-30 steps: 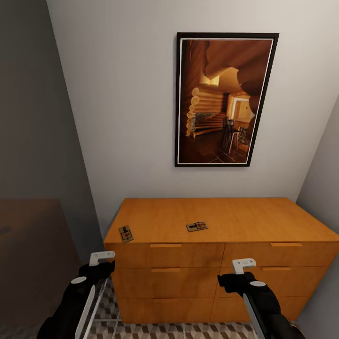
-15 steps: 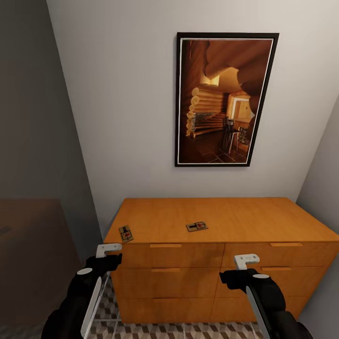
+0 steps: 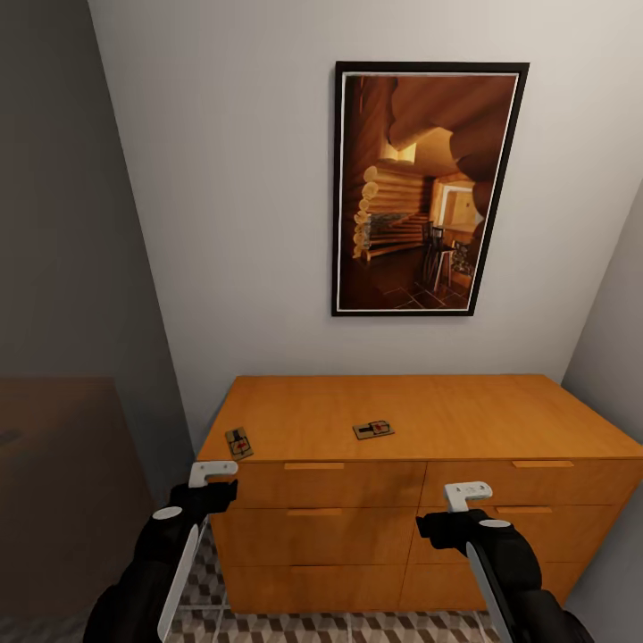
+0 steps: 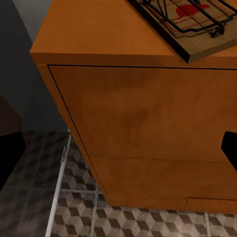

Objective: Take the four mousetraps from the cabinet in the bathroom and place them on the bathroom floor. Make sure all four end up on the same floor surface, and ensure that at least two of them are either under or directly next to the same bathroom sink.

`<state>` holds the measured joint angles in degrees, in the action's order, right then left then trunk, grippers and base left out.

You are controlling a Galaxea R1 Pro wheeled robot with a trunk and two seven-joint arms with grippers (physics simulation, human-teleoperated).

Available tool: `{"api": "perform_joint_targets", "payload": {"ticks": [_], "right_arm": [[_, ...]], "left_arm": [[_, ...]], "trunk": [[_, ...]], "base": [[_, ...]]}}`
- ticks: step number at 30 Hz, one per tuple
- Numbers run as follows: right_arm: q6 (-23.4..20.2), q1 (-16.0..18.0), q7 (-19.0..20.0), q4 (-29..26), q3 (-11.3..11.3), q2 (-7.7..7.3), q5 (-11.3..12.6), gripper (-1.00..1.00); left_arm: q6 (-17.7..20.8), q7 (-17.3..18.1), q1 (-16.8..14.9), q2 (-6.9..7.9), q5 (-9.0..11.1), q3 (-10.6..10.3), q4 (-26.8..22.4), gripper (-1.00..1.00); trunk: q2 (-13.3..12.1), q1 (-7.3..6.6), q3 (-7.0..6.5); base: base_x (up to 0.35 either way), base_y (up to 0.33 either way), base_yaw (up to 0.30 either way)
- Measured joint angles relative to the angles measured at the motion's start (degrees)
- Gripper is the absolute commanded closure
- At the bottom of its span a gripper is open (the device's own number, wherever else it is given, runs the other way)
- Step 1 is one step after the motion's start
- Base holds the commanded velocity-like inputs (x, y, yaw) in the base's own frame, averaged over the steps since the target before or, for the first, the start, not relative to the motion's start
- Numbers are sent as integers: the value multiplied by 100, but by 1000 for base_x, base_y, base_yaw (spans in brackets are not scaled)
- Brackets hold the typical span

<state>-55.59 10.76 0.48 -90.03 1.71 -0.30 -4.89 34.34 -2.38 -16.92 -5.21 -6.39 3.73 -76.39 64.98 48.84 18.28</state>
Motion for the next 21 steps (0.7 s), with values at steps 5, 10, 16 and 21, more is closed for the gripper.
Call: {"api": "perform_joint_targets", "payload": {"ticks": [5, 10, 16, 21], "right_arm": [[1, 0, 0, 0, 3, 10, -4, -100], [6, 0, 0, -1, 4, 7, -9, -100], [8, 0, 0, -1, -2, 3, -4, -100], [13, 0, 0, 0, -6, -1, -2, -100]], "left_arm": [[1, -11, 0, 5, 1, 2, -1, -100], [-2, -26, 0, 4, 1, -2, -1, -100], [-4, -34, 0, -3, 0, 5, -7, -100], [-10, -35, 0, 0, 0, 6, -9, -100]], "trunk": [[0, 0, 0], [0, 1, 0], [-1, 1, 0], [-1, 0, 0]], "base": [[0, 0, 0], [-22, 0, 0], [-166, 0, 0], [-77, 0, 0]]}}
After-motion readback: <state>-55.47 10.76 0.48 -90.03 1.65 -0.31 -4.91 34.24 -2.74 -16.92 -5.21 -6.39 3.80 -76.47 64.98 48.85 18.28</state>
